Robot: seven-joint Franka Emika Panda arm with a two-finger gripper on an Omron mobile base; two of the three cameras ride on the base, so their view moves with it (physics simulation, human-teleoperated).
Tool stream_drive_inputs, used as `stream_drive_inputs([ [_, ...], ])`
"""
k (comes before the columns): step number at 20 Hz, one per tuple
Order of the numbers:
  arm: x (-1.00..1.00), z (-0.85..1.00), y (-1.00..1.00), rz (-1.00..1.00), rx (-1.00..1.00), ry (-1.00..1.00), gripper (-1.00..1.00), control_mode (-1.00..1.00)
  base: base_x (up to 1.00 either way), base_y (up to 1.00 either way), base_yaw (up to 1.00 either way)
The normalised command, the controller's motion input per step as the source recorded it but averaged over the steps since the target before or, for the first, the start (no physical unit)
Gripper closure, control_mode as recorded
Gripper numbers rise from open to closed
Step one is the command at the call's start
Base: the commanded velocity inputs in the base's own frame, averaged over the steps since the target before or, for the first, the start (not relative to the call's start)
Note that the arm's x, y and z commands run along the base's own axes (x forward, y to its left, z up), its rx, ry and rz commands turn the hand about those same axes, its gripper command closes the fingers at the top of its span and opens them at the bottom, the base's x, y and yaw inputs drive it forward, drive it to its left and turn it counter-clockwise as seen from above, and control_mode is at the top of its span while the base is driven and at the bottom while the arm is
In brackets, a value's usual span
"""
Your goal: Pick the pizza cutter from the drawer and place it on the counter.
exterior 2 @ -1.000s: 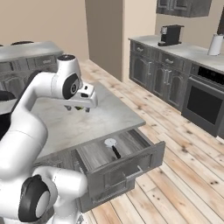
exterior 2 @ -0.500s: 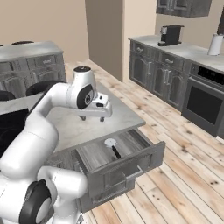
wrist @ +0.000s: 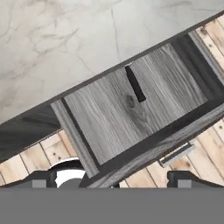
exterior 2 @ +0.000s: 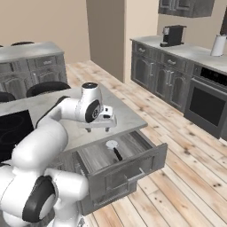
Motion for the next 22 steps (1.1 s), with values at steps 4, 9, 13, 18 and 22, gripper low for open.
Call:
stream_drive_inputs([
  [4,0.00,-0.60,-0.34,0.25,0.00,0.00,-1.00,-1.00,0.00,0.00,0.00],
  [9,0.03,-0.66,-0.33,0.21,0.00,0.00,-1.00,-1.00,0.00,0.00,0.00],
  [13,0.06,-0.62,-0.28,0.19,0.00,0.00,-1.00,-1.00,0.00,0.00,0.00],
  [18,0.31,-0.51,-0.29,0.06,0.00,0.00,-1.00,-1.00,0.00,0.00,0.00],
  [22,0.33,-0.38,-0.09,0.02,0.00,0.00,-1.00,-1.00,0.00,0.00,0.00],
])
